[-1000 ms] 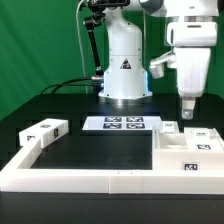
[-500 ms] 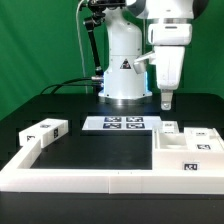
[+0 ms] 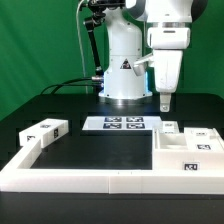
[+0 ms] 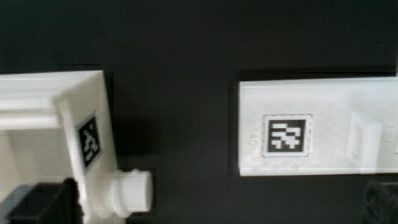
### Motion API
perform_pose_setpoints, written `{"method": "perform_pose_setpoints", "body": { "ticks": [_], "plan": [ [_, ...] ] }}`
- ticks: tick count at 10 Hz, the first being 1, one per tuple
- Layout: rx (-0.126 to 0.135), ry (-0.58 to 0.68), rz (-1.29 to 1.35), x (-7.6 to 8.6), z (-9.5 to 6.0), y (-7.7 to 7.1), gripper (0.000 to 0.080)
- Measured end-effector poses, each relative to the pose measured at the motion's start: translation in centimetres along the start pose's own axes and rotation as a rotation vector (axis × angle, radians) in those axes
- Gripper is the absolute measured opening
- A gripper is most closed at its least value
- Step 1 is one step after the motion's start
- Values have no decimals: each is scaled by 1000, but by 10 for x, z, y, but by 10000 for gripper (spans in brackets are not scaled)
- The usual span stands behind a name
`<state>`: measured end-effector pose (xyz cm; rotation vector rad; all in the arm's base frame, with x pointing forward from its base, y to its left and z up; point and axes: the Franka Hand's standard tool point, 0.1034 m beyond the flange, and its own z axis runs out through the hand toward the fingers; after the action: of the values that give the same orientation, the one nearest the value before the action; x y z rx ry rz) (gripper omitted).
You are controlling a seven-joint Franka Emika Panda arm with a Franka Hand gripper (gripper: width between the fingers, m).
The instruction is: Assemble cabinet
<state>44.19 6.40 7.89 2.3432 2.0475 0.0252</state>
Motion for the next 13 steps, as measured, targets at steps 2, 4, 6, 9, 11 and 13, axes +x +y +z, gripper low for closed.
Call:
{"method": "perform_pose_setpoints", "body": {
  "ticks": [2, 4, 6, 9, 11, 13],
  "plan": [
    [5, 17, -9, 2, 13, -23, 797],
    [29, 22, -3, 2, 25, -35, 797],
    [53, 26, 47, 7, 36, -46, 797],
    [82, 25, 60, 12, 48, -55, 797],
    [92, 24, 61, 11, 52, -58, 751],
    [98, 24, 62, 11, 54, -60, 570]
  ]
}}
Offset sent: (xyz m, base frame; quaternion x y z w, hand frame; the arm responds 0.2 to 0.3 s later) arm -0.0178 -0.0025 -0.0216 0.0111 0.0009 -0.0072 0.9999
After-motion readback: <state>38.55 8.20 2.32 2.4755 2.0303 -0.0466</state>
